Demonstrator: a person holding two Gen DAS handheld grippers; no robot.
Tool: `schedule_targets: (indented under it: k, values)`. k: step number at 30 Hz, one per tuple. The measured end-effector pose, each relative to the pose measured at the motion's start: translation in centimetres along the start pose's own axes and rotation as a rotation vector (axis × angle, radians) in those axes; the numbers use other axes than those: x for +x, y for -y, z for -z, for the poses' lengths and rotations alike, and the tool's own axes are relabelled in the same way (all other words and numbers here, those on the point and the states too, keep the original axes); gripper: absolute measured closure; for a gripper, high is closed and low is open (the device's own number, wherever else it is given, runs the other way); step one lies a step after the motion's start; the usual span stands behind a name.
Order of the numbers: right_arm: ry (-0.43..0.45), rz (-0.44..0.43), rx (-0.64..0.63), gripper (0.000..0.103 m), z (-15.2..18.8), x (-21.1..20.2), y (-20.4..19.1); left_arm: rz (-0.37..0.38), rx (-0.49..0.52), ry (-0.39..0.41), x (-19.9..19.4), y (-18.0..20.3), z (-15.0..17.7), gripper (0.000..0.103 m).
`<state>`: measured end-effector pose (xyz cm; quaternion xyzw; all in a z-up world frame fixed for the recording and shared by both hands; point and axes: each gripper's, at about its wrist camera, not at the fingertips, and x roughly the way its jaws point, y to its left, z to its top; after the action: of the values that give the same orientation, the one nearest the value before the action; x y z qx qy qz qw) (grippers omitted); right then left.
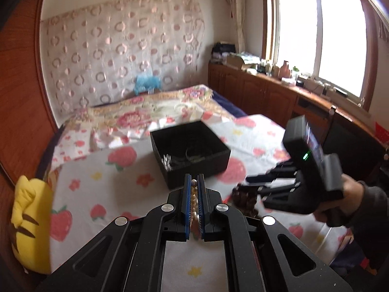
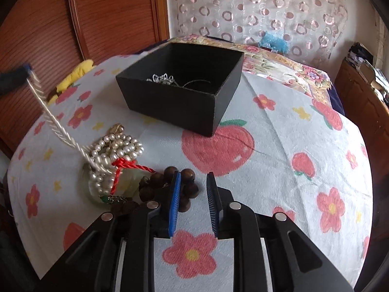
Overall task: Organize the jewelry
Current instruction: 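Lift the pearl necklace with the left tool toward the black box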
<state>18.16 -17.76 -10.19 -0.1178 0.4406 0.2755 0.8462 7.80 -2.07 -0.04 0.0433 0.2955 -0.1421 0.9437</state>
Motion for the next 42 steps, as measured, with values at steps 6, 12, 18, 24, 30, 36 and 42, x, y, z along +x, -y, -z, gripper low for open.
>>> schedule_targets:
  k: [6,12,18,24,30,36,42]
  values:
    - [-0.025,-0.062,0.021,0.087,-0.5,0.5,0.6,-0.005,-0.003,0.044,-1.4,0.1,-1.4,0.099]
    - [0.024,-0.041,0.026,0.088,-0.3,-0.9,0.3,-0.021,-0.005,0.055,-1.9,-0.3,-1.9,0.099]
    - [0.117,-0.027,0.001,0.088,-1.4,-4.8,-0.4,-0.042,-0.011,0.075,-2.8,-1.0,-2.6,0.099]
    - [0.195,-0.021,-0.018,0.088,-2.7,-8.3,-0.8,-0.052,0.0,0.104,-3.8,-1.2,-3.8,0.099]
    - [0.256,-0.009,-0.025,0.088,-4.3,-10.7,-0.7,-0.058,0.011,0.131,-4.3,-1.2,-5.3,0.099]
    - [0.281,-0.002,-0.027,0.088,-6.0,-11.6,-0.3,-0.048,0.008,0.153,-4.5,-1.6,-7.2,0.099]
    - [0.289,0.003,-0.018,0.088,-7.3,-11.5,-0.1,-0.044,0.017,0.176,-4.8,-1.5,-8.9,0.099]
